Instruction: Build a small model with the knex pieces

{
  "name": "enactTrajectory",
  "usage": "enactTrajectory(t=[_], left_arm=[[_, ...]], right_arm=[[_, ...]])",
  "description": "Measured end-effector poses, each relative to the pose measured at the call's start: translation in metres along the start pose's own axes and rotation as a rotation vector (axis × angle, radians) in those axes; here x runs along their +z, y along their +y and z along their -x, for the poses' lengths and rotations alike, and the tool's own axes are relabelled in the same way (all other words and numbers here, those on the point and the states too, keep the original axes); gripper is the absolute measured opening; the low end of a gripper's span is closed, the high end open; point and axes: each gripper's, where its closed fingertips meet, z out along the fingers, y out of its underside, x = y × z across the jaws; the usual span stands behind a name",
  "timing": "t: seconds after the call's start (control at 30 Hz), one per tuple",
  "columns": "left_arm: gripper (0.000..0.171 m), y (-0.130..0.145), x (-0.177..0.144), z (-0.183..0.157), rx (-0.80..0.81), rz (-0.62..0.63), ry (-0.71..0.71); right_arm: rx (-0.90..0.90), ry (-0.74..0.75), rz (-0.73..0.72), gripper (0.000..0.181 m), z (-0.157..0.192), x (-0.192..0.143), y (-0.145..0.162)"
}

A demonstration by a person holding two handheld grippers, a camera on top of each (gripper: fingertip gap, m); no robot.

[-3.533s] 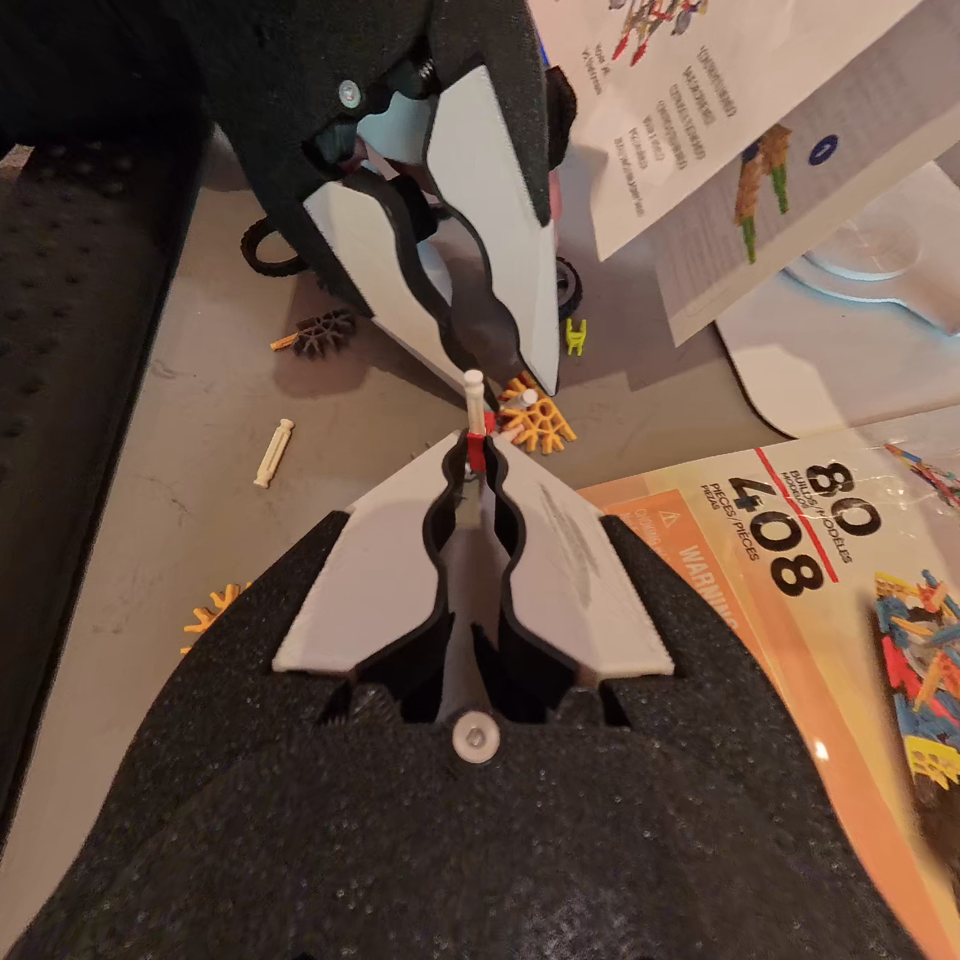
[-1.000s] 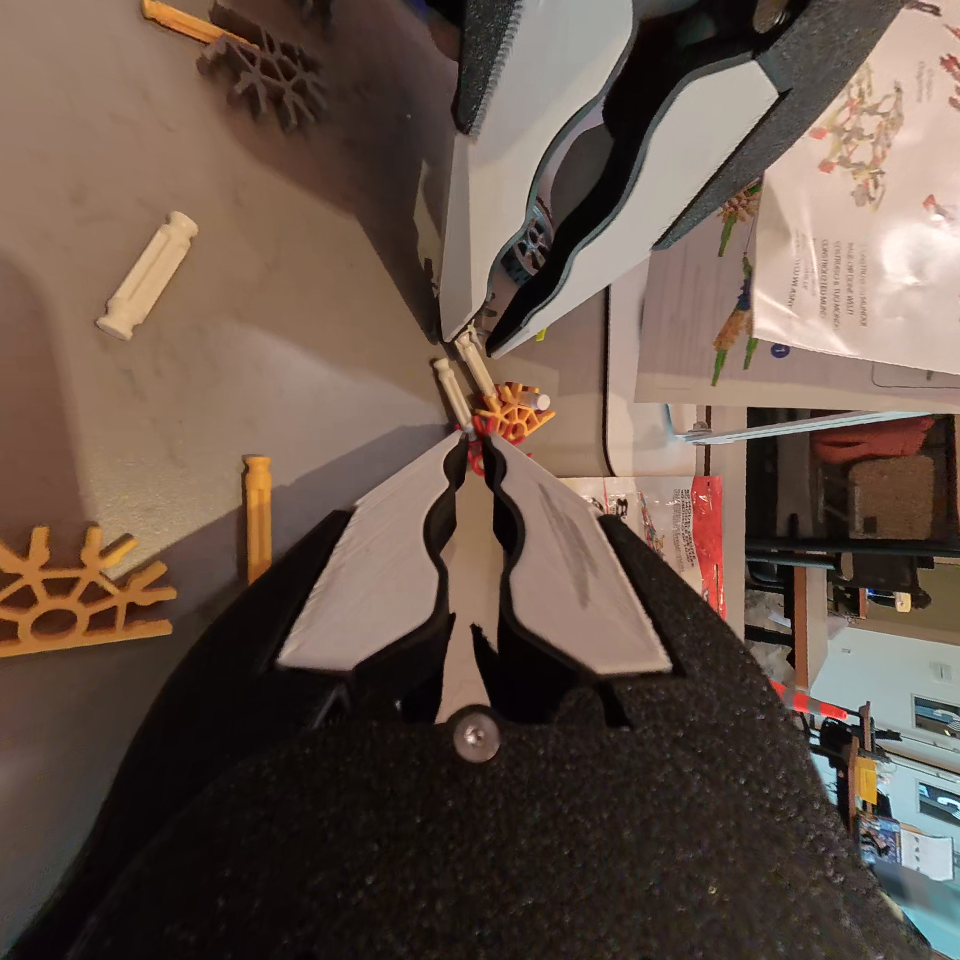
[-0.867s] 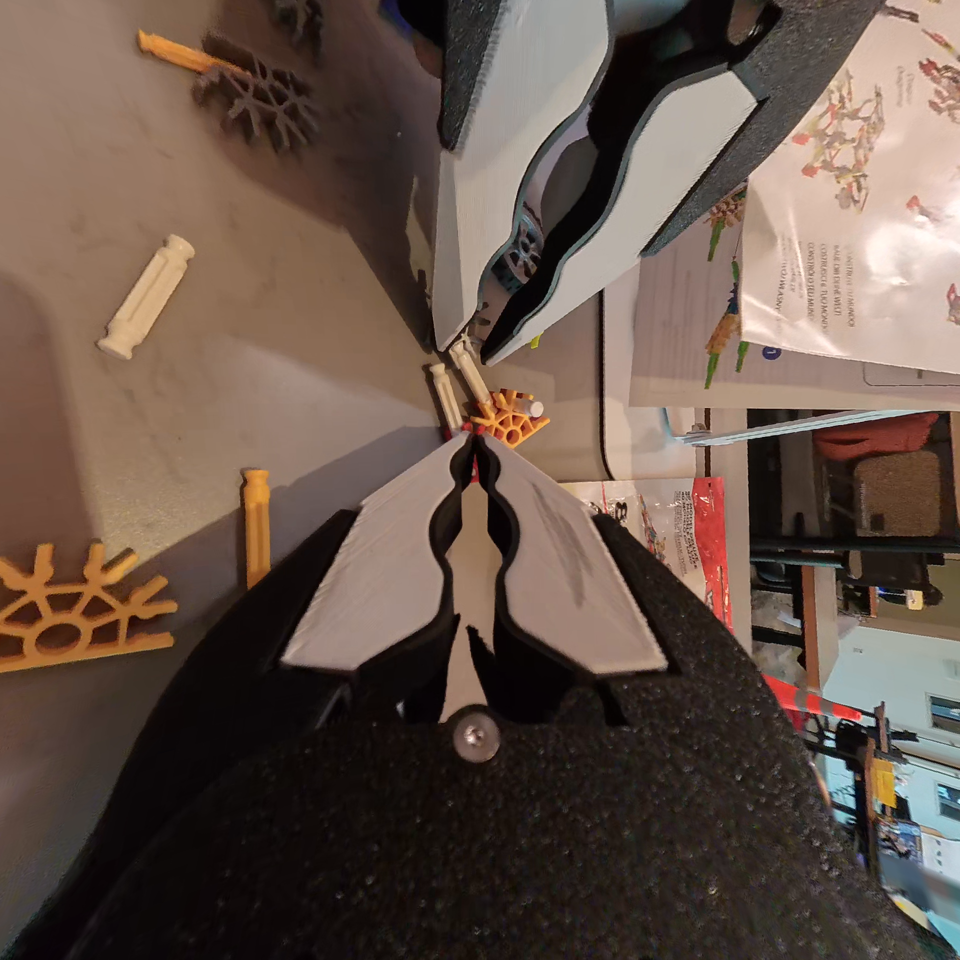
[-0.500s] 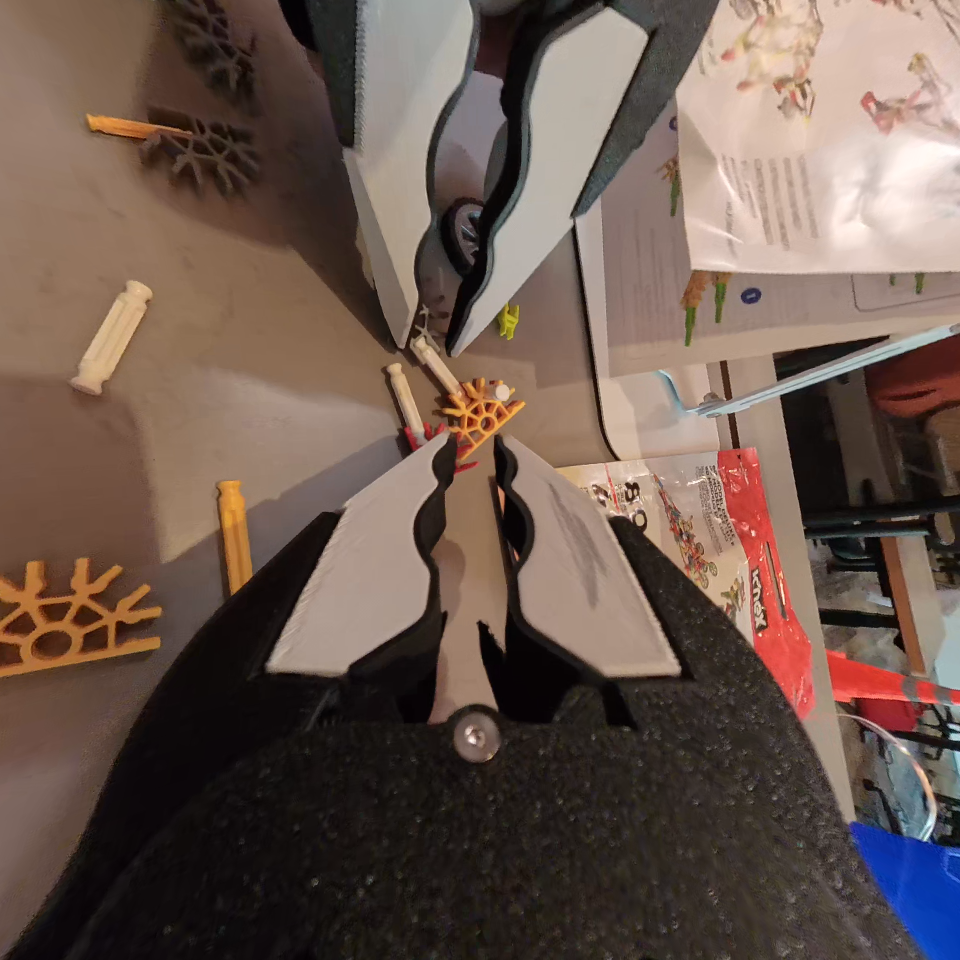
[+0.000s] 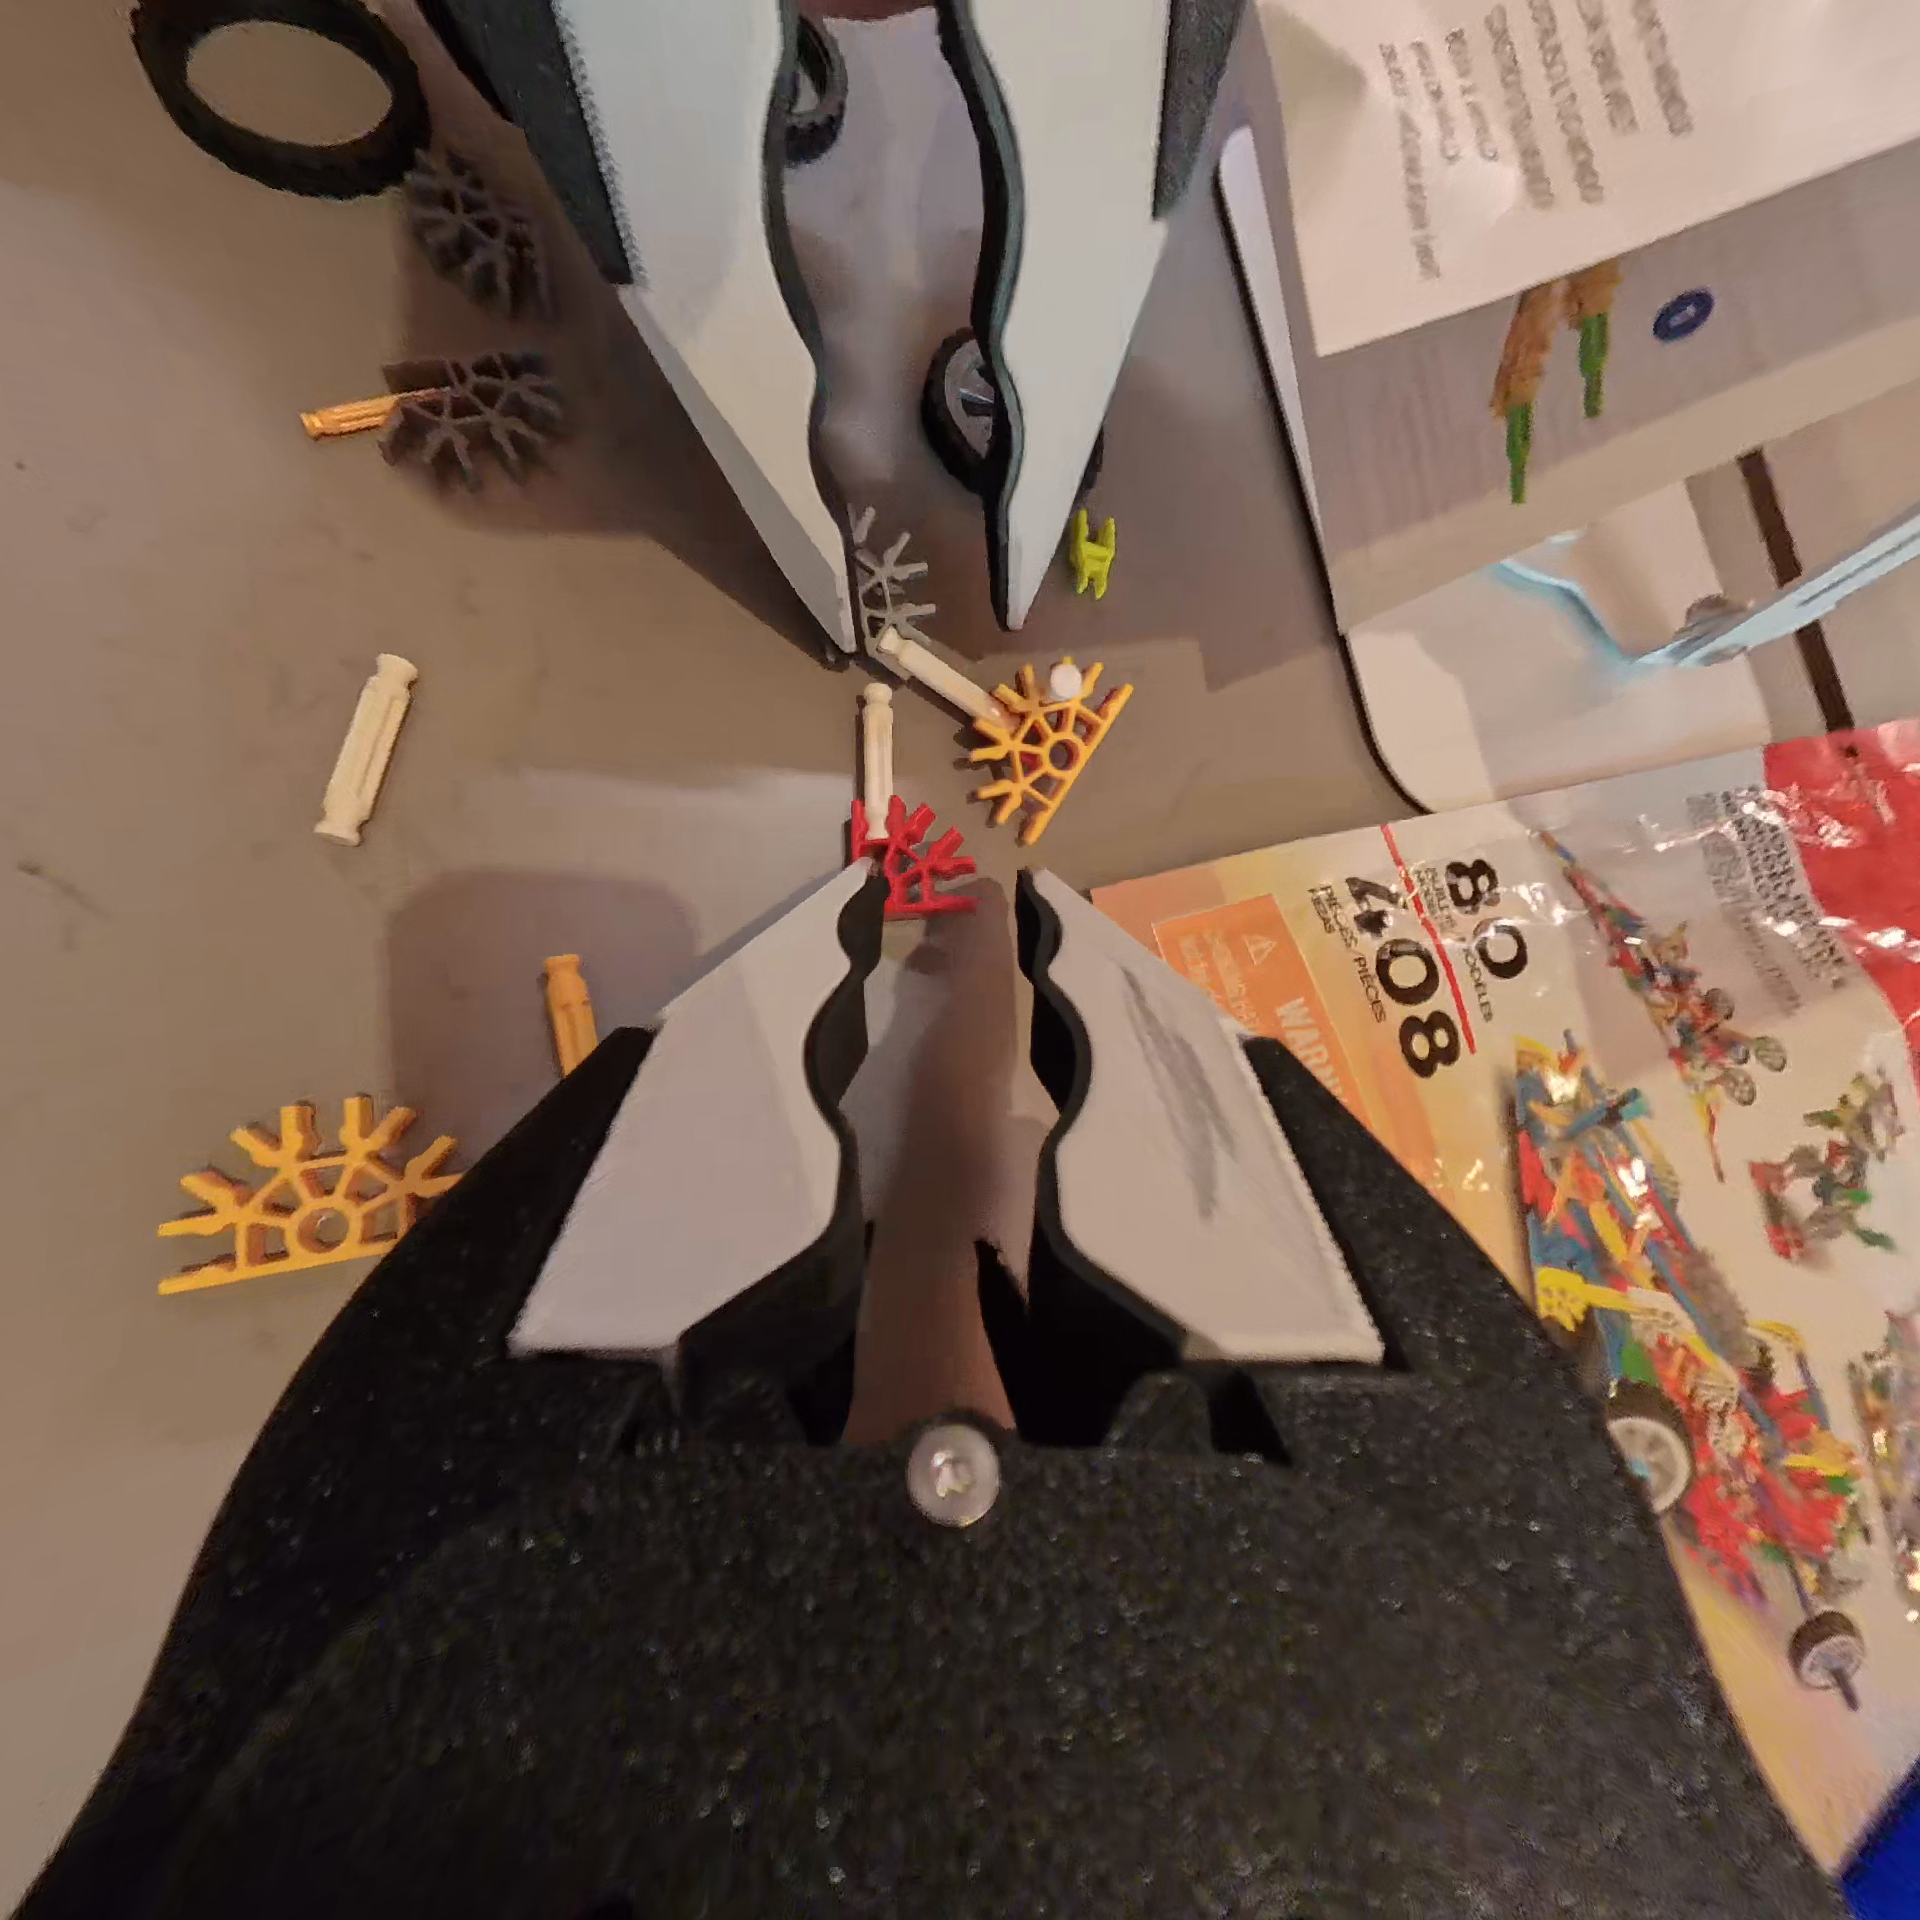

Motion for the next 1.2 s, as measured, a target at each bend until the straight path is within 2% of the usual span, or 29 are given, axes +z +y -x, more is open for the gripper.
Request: enactTrajectory(t=[0.17,0.37,0.63,0.83,1.1,1.2], left_arm=[[0.029,0.0,-0.003,0.003,-0.017,-0.003,-0.011],[0.032,0.002,0.002,0.004,-0.022,0.019,-0.025],[0.032,0.001,0.004,0.007,-0.035,0.007,-0.029],[0.03,-0.001,0.005,0.006,-0.027,0.0,-0.028],[0.016,-0.002,0.006,-0.001,-0.001,-0.004,0.002],[0.015,0.001,0.003,-0.003,0.004,0.005,0.02]], right_arm=[[0.102,-0.061,0.019,0.04,0.002,-0.007,0.003],[0.125,-0.123,0.059,0.04,0.013,-0.006,0.007],[0.101,-0.121,0.059,0.022,0.017,0.0,0.003],[0.079,-0.11,0.058,0.018,0.015,-0.001,0.004],[0.039,-0.124,0.053,0.016,0.016,-0.005,0.007],[0.026,-0.12,0.055,0.017,0.015,-0.007,0.008]])
